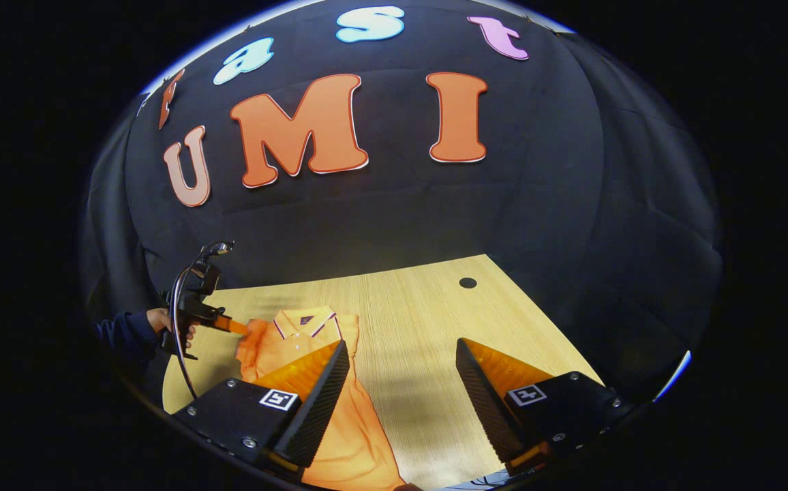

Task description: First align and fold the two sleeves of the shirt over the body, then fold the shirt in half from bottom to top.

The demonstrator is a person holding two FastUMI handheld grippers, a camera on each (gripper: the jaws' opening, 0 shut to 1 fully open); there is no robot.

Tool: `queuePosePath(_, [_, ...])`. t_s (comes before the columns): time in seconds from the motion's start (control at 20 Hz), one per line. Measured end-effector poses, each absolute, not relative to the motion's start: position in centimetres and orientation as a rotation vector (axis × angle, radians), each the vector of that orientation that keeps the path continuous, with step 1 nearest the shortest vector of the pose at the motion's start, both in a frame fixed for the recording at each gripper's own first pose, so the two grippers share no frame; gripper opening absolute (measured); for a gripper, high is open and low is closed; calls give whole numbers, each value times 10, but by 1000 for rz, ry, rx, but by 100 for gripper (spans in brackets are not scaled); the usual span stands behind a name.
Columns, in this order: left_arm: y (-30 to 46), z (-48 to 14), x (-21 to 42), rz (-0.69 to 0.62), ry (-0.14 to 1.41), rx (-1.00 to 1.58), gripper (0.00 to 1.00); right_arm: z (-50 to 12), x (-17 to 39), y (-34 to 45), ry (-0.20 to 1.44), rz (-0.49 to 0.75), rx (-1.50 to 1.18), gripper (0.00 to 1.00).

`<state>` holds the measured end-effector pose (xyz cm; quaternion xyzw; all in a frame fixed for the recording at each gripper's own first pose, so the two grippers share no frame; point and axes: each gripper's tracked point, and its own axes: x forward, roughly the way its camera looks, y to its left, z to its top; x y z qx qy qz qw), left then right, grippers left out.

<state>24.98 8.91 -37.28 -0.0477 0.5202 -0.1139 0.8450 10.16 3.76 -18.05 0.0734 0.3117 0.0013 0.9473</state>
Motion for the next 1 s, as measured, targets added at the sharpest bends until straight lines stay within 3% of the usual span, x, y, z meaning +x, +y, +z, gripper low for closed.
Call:
queuePosePath(0.2, [68,-358,244,-328,1042,-168,58,-178,100,38,641,-7,156,96])
queuePosePath(0.25, [68,-350,243,-323,1019,-170,71,-176,101,40,636,-2,155,96])
queuePosePath(0.3, [71,-342,241,-314,988,-170,72,-174,102,40,623,3,151,96])
queuePosePath(0.4, [76,-324,232,-292,941,-168,95,-172,105,40,586,15,138,96])
queuePosePath(0.5, [80,-301,215,-259,895,-190,100,-164,106,42,530,33,116,96])
queuePosePath(0.65, [87,-261,189,-201,755,-144,92,-148,100,52,443,86,60,96])
queuePosePath(0.7, [88,-242,179,-182,692,-126,96,-142,100,55,408,102,43,96])
queuePosePath(1.0, [92,-148,111,-73,354,-106,98,-124,85,74,267,194,21,96])
